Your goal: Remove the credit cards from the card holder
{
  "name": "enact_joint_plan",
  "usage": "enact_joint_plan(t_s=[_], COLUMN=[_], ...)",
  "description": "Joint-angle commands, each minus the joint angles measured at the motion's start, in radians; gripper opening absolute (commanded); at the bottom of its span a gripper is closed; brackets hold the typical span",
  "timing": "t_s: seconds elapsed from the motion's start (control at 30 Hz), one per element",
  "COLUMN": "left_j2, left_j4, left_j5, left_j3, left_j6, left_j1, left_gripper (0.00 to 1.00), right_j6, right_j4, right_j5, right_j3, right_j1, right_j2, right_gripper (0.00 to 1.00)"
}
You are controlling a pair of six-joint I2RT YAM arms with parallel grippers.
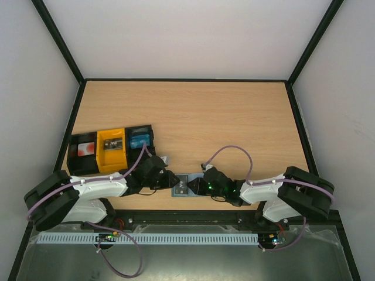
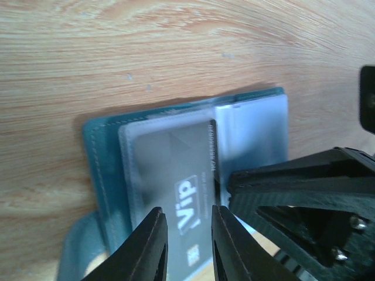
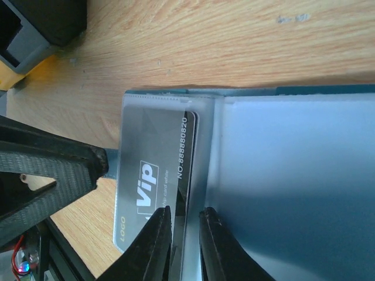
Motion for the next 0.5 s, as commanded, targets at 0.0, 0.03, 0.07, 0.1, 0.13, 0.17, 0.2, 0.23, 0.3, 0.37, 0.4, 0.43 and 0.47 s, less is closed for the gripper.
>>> enact_joint_plan(t_s=[0.0, 0.03, 0.07, 0.1, 0.13, 0.17, 0.2, 0.23, 0.3, 0.37, 0.4, 0.43, 0.47], left_j2=[0.028, 0.030, 0.030, 0.031, 0.030, 0.032, 0.031, 0.032, 0.035, 0.036, 0.037, 0.038, 0.039], left_j4=[0.032, 0.039, 0.050, 0.055, 0.060, 0.067, 0.078, 0.088, 0.098, 0.100, 0.102, 0.103, 0.106], left_j5=[-0.045, -0.044, -0.042, -0.041, -0.040, -0.037, -0.034, -0.033, -0.031, -0.031, -0.032, -0.034, -0.034], left_j3=[-0.025, -0.032, -0.042, -0.049, -0.054, -0.061, -0.066, -0.073, -0.081, -0.086, -0.088, -0.091, -0.092], left_j6=[0.000, 0.001, 0.002, -0.001, -0.002, -0.004, -0.009, -0.012, -0.015, -0.017, -0.016, -0.015, -0.012], left_j1=[-0.008, -0.008, -0.008, -0.008, -0.007, -0.009, -0.007, -0.008, -0.007, -0.007, -0.007, -0.008, -0.008], left_gripper=[0.22, 0.21, 0.20, 0.20, 0.19, 0.18, 0.17, 0.15, 0.12, 0.10, 0.08, 0.08, 0.07], right_j6=[0.011, 0.012, 0.017, 0.019, 0.022, 0.022, 0.023, 0.025, 0.027, 0.028, 0.027, 0.028, 0.031], right_j4=[0.039, 0.043, 0.056, 0.067, 0.076, 0.078, 0.078, 0.079, 0.083, 0.085, 0.088, 0.091, 0.093], right_j5=[0.014, 0.016, 0.014, 0.004, -0.001, -0.007, -0.006, -0.004, 0.003, 0.001, -0.002, -0.005, -0.005], right_j3=[-0.026, -0.029, -0.036, -0.040, -0.039, -0.037, -0.035, -0.035, -0.035, -0.034, -0.033, -0.034, -0.036], right_j1=[-0.016, -0.017, -0.020, -0.024, -0.025, -0.025, -0.024, -0.025, -0.024, -0.026, -0.027, -0.027, -0.027], right_j2=[-0.008, -0.012, -0.013, -0.011, -0.006, -0.005, -0.003, -0.003, -0.004, 0.001, 0.005, 0.009, 0.010], right_gripper=[0.15, 0.15, 0.15, 0.15, 0.15, 0.15, 0.15, 0.15, 0.15, 0.15, 0.15, 0.15, 0.15])
